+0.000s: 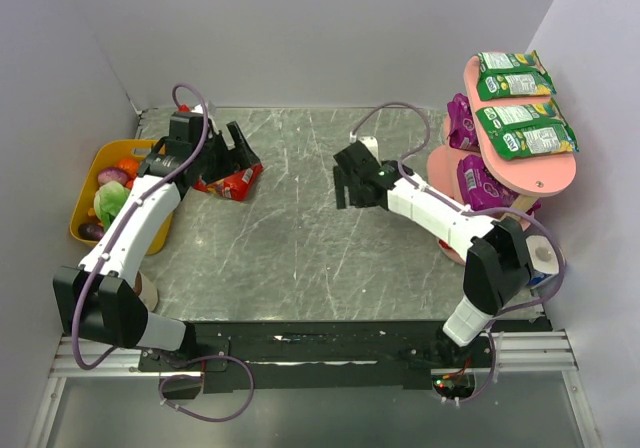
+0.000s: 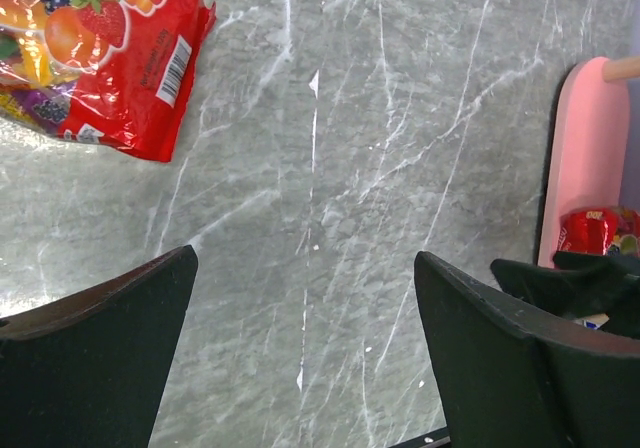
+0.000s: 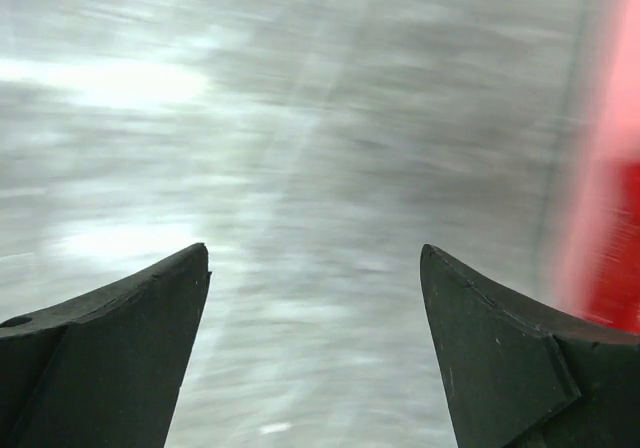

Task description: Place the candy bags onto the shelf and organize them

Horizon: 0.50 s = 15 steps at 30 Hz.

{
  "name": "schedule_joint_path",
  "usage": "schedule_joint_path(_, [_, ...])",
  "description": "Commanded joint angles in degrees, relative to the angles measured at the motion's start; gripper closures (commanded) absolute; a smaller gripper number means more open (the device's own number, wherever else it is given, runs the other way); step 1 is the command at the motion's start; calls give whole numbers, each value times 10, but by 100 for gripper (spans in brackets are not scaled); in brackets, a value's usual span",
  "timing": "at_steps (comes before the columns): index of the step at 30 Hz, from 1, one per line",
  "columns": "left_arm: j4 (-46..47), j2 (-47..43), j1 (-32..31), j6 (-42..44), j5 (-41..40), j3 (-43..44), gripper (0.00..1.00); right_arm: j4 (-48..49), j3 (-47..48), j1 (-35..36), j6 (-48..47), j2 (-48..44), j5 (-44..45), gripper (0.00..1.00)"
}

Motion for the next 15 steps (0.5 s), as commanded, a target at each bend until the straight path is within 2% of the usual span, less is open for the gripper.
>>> schedule_joint_path(1, [-4,-14,3,6,-15,32,4,83,71,0,104,23,-209,8])
schedule_joint_path(3, [-10,-24,4,8,-23,34,4,114,115,3,136,69,-268,9])
schedule_joint_path(9, [-16,-55,7,13,-39,30,4,200,224,20,254,211,-347,9])
schedule_joint_path(13, [-23,-69,8,13,-40,33,4,284,241,28,360,292,-357,10])
schedule_joint_path(15, [-26,-77,8,15,-40,32,4,320,245,35,372,308,-347,11])
